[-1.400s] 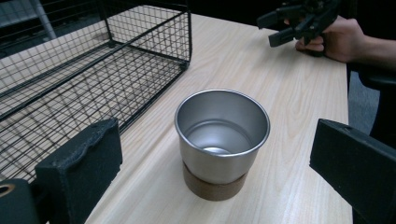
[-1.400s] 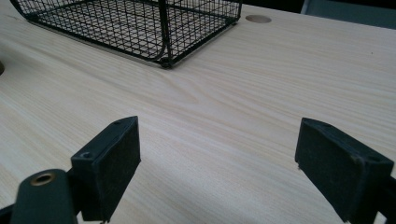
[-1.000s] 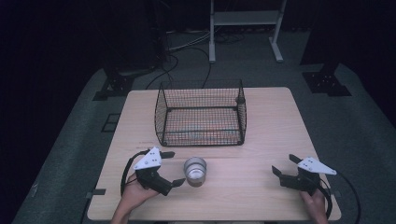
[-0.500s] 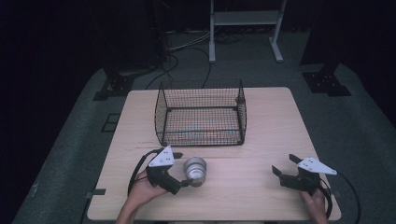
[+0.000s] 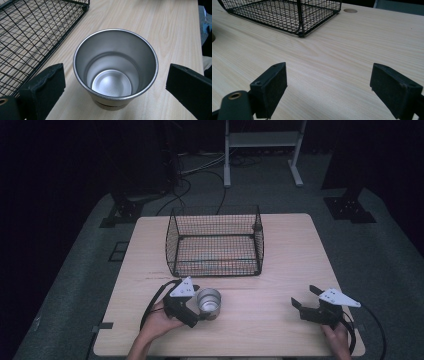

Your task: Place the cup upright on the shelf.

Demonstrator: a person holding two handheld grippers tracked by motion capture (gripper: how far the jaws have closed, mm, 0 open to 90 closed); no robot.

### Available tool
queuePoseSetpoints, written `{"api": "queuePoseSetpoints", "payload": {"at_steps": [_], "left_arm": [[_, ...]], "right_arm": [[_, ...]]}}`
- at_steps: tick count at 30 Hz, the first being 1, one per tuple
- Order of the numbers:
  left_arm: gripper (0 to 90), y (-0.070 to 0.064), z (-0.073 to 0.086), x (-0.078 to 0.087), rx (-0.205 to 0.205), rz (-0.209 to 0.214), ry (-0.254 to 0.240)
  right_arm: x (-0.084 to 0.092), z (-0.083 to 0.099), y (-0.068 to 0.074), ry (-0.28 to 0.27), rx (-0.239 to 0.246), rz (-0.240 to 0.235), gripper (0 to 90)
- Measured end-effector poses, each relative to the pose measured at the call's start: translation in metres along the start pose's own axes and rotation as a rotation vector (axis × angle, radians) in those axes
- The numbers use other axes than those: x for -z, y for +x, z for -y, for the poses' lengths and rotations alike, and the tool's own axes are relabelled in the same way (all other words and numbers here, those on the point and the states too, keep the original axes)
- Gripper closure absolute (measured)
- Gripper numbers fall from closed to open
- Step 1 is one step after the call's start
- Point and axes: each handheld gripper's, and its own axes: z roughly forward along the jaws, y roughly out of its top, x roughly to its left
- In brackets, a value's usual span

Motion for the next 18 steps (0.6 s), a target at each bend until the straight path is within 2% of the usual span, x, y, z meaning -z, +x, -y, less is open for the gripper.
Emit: {"api": "queuePoseSetpoints", "payload": {"at_steps": [18], "left_arm": [[1.4,0.004,-0.004,-0.019,-0.01,0.015,0.071]], "right_arm": [[0.0,0.0,0.0,-0.001,0.001,-0.001,13.4]]}}
